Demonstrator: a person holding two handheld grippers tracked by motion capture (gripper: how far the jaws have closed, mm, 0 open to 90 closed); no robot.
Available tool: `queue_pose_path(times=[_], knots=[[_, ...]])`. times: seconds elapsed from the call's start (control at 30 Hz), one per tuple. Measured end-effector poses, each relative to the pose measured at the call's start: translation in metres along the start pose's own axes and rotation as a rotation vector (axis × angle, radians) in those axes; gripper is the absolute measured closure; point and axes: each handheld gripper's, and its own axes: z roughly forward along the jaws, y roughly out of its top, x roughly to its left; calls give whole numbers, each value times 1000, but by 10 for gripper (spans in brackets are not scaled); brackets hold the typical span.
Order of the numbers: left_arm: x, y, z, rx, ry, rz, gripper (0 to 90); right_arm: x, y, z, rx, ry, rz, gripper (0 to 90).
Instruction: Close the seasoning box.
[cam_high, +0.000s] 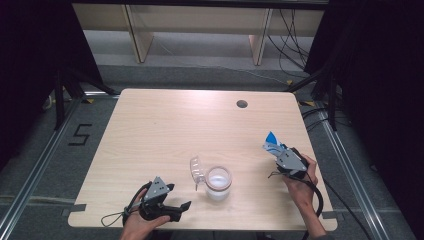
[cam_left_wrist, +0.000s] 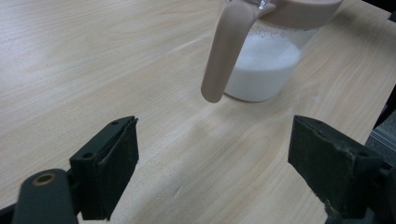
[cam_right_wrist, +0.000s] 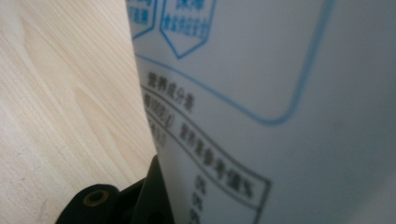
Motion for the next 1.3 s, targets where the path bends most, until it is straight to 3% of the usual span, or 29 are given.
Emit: queue_pose_path(times=[0.57, 0.8, 0.87, 0.9, 1.03, 1.1, 1.13, 1.17, 1.3], knots=[[0, 0, 0, 4, 2, -3, 157, -7, -24, 13, -41, 120, 282, 750], [0, 0, 0, -1, 2, -4, 157, -6, -34, 17, -41, 146, 337, 752], [0, 0, -1, -1, 1, -2, 157, -5, -35, 16, -33, 156, 388, 750], [0, 0, -1, -1, 1, -3, 157, -6, -36, 16, -39, 151, 384, 743], [0, 0, -1, -2, 2, -5, 157, -6, -38, 16, -42, 152, 434, 672], [0, 0, -1, -1, 1, -4, 157, -8, -38, 14, -47, 126, 441, 622], [0, 0, -1, 0, 2, -2, 157, -10, -39, 12, -52, 140, 460, 605], [0, 0, -1, 0, 2, -2, 157, -9, -38, 10, -46, 118, 474, 579], [0, 0, 0, 0, 3, -3, 157, -9, -36, 6, -29, 124, 489, 469]])
